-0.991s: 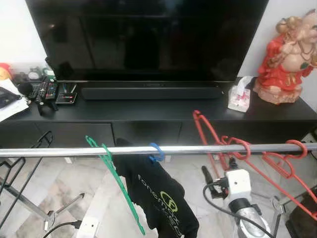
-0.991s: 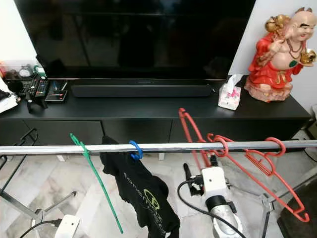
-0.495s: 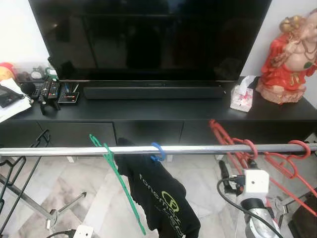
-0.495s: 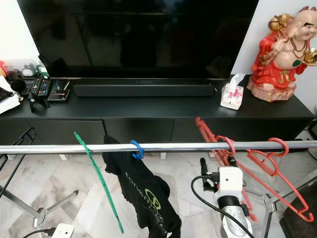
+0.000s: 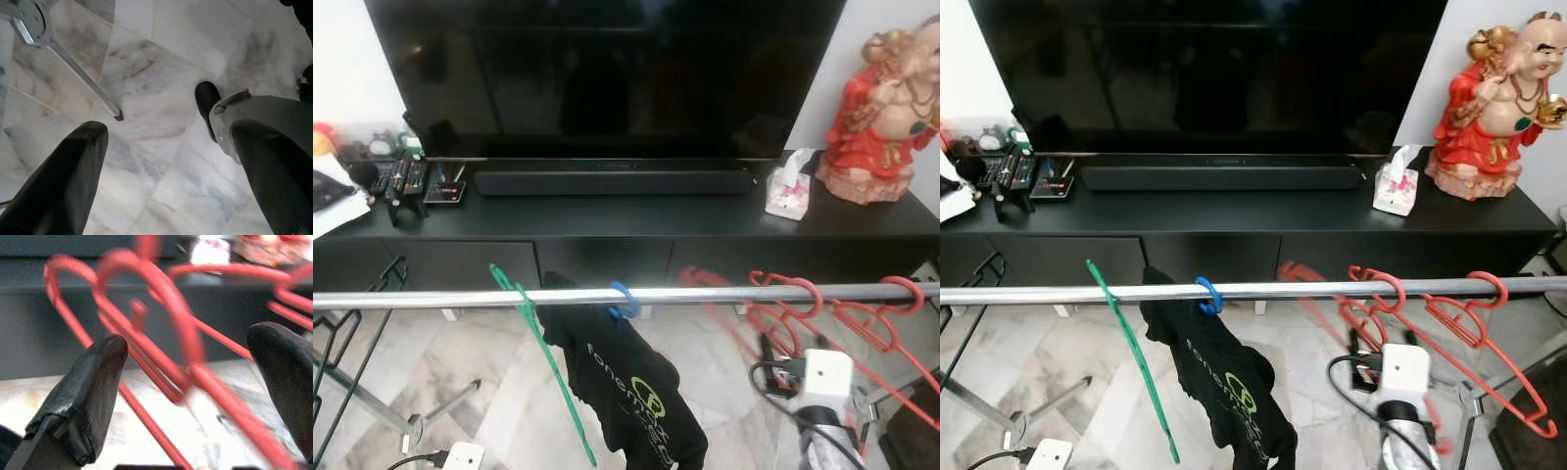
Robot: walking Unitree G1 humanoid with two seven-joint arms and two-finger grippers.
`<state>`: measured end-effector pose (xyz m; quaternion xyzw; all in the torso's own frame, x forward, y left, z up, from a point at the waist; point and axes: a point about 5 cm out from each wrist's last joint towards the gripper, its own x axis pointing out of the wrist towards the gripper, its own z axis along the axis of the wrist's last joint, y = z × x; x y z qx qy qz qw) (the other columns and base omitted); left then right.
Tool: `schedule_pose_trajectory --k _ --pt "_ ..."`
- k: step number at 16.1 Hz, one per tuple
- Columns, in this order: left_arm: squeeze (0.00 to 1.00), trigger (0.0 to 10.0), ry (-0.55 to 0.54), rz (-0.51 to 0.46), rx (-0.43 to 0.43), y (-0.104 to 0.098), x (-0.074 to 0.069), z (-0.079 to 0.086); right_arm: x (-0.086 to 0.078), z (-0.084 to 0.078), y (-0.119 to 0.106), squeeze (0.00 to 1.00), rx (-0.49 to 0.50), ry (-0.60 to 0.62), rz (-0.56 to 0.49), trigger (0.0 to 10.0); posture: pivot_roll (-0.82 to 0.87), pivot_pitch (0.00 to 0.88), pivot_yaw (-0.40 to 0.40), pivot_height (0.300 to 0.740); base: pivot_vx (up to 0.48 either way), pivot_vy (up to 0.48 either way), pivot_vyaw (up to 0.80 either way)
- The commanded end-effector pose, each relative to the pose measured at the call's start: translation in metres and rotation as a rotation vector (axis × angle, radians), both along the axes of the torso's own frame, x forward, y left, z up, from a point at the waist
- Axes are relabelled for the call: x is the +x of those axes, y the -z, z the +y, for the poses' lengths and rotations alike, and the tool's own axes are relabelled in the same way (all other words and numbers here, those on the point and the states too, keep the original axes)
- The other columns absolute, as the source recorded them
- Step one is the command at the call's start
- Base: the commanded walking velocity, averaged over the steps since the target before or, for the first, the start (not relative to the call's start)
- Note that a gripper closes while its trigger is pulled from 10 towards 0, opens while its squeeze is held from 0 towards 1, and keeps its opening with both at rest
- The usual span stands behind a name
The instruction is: Hang hanger
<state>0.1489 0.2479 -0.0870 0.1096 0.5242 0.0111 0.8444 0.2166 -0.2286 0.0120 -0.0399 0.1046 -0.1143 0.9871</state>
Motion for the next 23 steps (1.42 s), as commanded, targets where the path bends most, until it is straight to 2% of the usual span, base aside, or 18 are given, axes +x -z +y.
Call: schedule_pose_trajectory --k 1,2,4,5,6,9,10,12,14,15,16,17,18,20,23 --pt "0.00 10.0 -0.011 0.013 -0.010 0.004 -0.007 -0.004 -0.001 -0.014 -0.002 0.00 -0.010 0.086 -0.011 10.0 -0.11 0.000 -0.073 0.740 0.000 0.000 0.00" --pt "0.00 10.0 -0.012 0.013 -0.016 0.005 -0.008 -0.008 0.000 -0.024 -0.009 0.00 -0.029 0.144 -0.048 10.0 -0.11 0.000 -0.073 0.740 0.000 0.000 0.00" --pt "0.00 10.0 -0.012 0.014 -0.017 0.006 -0.008 -0.009 0.001 -0.026 -0.014 0.00 -0.037 0.153 -0.071 10.0 -0.12 0.000 -0.072 0.740 0.000 0.000 0.00" --pt "0.00 10.0 -0.013 0.031 -0.023 0.010 -0.013 -0.018 0.000 -0.024 -0.040 0.00 -0.033 0.116 -0.187 10.0 -0.13 0.000 -0.064 0.740 0.000 0.000 0.00" --pt "0.00 10.0 -0.011 0.038 -0.024 0.011 -0.016 -0.020 -0.002 -0.023 -0.045 0.00 -0.035 0.113 -0.208 10.0 -0.14 0.000 -0.061 0.740 0.000 0.000 0.00" --pt "0.00 10.0 -0.002 0.056 -0.028 0.015 -0.023 -0.026 -0.010 -0.017 -0.049 0.00 -0.039 0.113 -0.236 10.0 -0.16 0.000 -0.041 0.740 0.000 0.000 0.00" --pt "0.00 10.0 0.016 0.065 -0.031 0.016 -0.026 -0.030 -0.014 -0.009 -0.051 0.00 -0.026 0.075 -0.243 10.0 -0.17 0.000 -0.033 0.740 0.000 0.000 0.00" --pt "0.00 10.0 0.037 0.072 -0.033 0.017 -0.027 -0.032 -0.017 -0.002 -0.050 0.00 -0.010 0.044 -0.234 10.0 -0.18 0.000 -0.026 0.740 0.000 0.000 0.00" --pt "0.00 10.0 0.042 0.073 -0.031 0.017 -0.028 -0.031 -0.023 -0.001 -0.048 0.00 -0.003 0.056 -0.212 10.0 -0.18 0.000 -0.023 0.740 0.000 0.000 0.00" --pt "0.00 10.0 0.036 0.078 -0.021 0.017 -0.033 -0.023 -0.029 -0.006 -0.043 0.00 -0.017 0.111 -0.189 10.0 -0.17 0.000 -0.023 0.740 0.000 0.000 0.00" --pt "0.00 10.0 0.018 0.076 -0.005 0.014 -0.036 -0.009 -0.027 -0.008 -0.039 0.00 -0.010 0.128 -0.173 10.0 -0.16 0.000 -0.026 0.740 0.000 0.000 0.00" --pt "0.00 10.0 0.018 0.076 -0.005 0.014 -0.036 -0.009 -0.027 -0.008 -0.039 0.00 -0.010 0.128 -0.173 10.0 -0.16 0.000 -0.026 0.740 0.000 0.000 0.00" --pt "0.00 10.0 -0.002 0.069 0.012 0.010 -0.037 0.005 -0.022 -0.003 -0.037 0.00 -0.010 0.081 -0.166 10.0 -0.14 0.000 -0.024 0.740 0.000 0.000 0.00" --pt "0.00 10.0 -0.021 0.052 0.025 0.005 -0.031 0.017 -0.019 0.012 -0.043 0.00 -0.010 -0.057 -0.181 10.0 -0.15 0.000 -0.015 0.740 0.000 0.000 0.00" --pt "0.00 10.0 0.015 0.046 0.007 0.009 -0.015 -0.014 -0.038 0.036 -0.046 0.00 0.011 -0.299 -0.138 10.0 -0.17 0.000 -0.005 0.740 0.000 0.000 0.00"
